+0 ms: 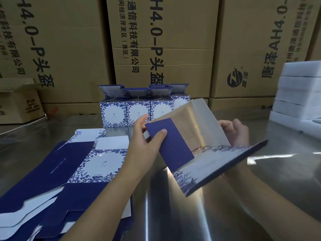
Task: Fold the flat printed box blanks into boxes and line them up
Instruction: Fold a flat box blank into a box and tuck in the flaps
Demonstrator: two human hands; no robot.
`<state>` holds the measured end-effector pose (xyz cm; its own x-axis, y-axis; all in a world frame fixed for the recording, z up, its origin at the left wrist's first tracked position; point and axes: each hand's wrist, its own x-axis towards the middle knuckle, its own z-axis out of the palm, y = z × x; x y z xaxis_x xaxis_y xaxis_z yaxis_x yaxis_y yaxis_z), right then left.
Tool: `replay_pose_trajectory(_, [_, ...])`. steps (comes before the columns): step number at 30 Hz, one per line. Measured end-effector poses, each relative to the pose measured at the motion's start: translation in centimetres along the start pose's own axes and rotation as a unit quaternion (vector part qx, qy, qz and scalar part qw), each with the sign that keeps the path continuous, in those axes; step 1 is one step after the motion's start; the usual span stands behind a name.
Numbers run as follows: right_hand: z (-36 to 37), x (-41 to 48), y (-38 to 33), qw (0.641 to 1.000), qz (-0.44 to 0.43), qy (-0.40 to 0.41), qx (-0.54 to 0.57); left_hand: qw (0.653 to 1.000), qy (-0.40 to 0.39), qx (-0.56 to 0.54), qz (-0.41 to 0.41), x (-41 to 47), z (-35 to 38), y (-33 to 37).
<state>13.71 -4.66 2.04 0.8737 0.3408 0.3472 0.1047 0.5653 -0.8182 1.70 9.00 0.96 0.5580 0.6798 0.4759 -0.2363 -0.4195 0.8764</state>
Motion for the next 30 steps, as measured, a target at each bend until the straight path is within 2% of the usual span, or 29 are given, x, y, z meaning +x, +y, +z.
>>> replay_pose_trajectory(3, [0.4,-0.7,0.8,0.997,-0.039,-0.004,-0.063,0.999,0.034,0.029,-0.023,0.3,-0.2,-0.2])
replay_pose_trajectory(7, [0.3,-0.6,1.7,0.993,-0.028,0.004,-0.112,0.994,0.093,0.028,-0.06,0.7,-0.7,-0.4])
replay_pose_trajectory(10, [0.4,-0.6,2.0,0.987,0.008,-0.06,-0.151,0.991,0.096,0.037,-0.083,0.8,-0.8,-0.4])
replay_pose_trajectory(15, [0.2,-1.2,2.7,0.971,-0.017,-0.142,-0.19,0.988,0.099,0.047,-0.106,0.9,-0.5,-0.3])
replay_pose_trajectory(23, [-0.1,-0.6,2.5,0.96,0.008,-0.192,-0.202,0.99,0.086,0.072,-0.084,0.6,-0.4,0.0])
replay_pose_trajectory(30, [-0.1,-0.7,2.7,0.95,0.032,-0.146,-0.273,0.994,0.074,0.062,-0.049,0.2,-0.2,0.6])
